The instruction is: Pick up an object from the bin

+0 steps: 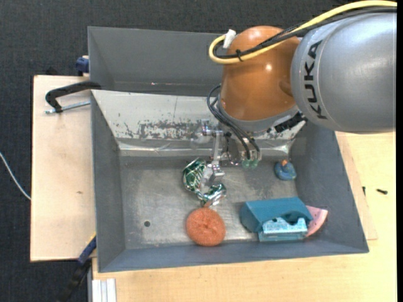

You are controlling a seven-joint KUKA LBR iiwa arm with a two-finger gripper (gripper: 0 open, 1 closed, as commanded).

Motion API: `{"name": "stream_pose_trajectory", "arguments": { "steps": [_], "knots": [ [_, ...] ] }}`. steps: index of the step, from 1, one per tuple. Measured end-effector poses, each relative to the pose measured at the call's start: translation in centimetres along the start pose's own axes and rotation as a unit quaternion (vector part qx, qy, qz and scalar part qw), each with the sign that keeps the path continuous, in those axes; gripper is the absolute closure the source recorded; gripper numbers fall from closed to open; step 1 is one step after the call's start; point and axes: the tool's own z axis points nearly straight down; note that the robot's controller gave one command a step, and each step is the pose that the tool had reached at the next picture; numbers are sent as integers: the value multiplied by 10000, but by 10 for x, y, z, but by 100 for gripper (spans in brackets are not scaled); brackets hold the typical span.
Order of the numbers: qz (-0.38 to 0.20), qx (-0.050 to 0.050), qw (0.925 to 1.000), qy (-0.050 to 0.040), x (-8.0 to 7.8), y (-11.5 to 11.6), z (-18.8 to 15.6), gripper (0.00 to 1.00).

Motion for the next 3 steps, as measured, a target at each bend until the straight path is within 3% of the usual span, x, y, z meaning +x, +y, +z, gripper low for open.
{"name": "stream_pose_trajectory", "arguments": {
  "steps": [1,2,3],
  "knots": [
    [-158,-1,9999,-41,0,-1,-3,0],
    [-368,-6,9993,38,11,-5,-26,0],
    [-623,2,9980,-68,14,-7,-9,0]
  ]
}}
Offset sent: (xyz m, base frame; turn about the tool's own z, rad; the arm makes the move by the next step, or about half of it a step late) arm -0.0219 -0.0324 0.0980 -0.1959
